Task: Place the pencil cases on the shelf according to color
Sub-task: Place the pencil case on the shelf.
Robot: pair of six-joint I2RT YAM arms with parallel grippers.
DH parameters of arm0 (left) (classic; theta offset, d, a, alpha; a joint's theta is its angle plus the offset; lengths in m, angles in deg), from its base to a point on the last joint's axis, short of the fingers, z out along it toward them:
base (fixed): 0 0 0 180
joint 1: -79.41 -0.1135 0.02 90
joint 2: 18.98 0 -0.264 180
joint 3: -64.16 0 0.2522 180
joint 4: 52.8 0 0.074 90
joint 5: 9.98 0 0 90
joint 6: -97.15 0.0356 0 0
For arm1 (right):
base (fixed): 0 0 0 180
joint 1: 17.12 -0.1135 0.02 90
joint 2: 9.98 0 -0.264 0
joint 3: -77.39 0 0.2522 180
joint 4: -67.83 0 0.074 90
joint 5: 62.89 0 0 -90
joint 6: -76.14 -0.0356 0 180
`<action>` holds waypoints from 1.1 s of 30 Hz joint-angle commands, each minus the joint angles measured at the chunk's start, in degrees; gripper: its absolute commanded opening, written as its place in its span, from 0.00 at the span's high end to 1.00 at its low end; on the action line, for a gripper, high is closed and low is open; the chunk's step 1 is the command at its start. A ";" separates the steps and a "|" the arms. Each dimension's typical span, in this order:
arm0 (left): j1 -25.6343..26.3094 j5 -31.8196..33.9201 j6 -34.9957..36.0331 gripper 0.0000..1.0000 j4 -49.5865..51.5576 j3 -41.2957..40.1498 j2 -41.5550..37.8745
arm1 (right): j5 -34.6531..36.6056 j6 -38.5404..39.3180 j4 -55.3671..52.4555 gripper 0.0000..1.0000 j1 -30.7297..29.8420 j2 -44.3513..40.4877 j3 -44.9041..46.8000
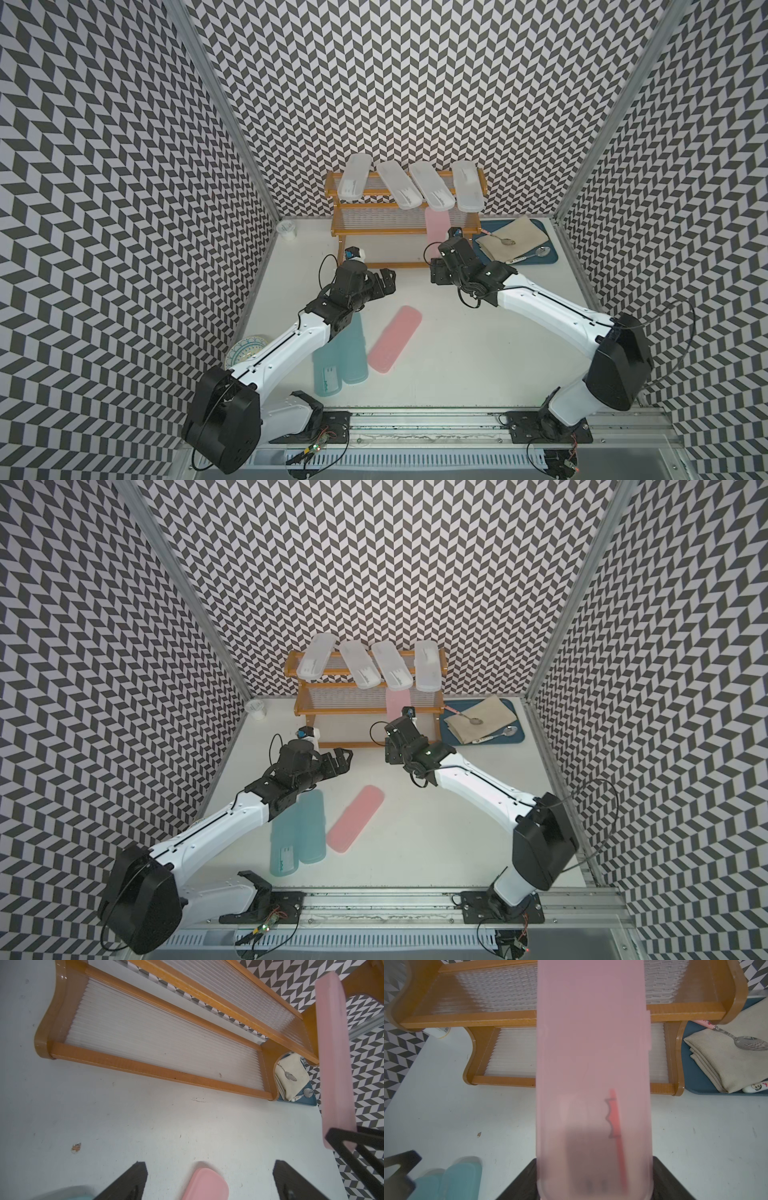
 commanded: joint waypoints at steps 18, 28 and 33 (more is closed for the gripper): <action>-0.75 -3.89 6.50 0.01 -5.39 2.16 5.08 | -2.45 3.30 1.52 0.34 7.42 14.42 -14.66; -1.12 -5.04 7.39 0.00 -5.96 2.07 5.45 | -1.84 3.63 -0.58 0.32 8.23 18.55 -19.48; -1.22 -6.94 7.40 0.00 -6.00 2.43 5.77 | -2.00 3.13 -1.84 0.26 8.44 20.53 -22.14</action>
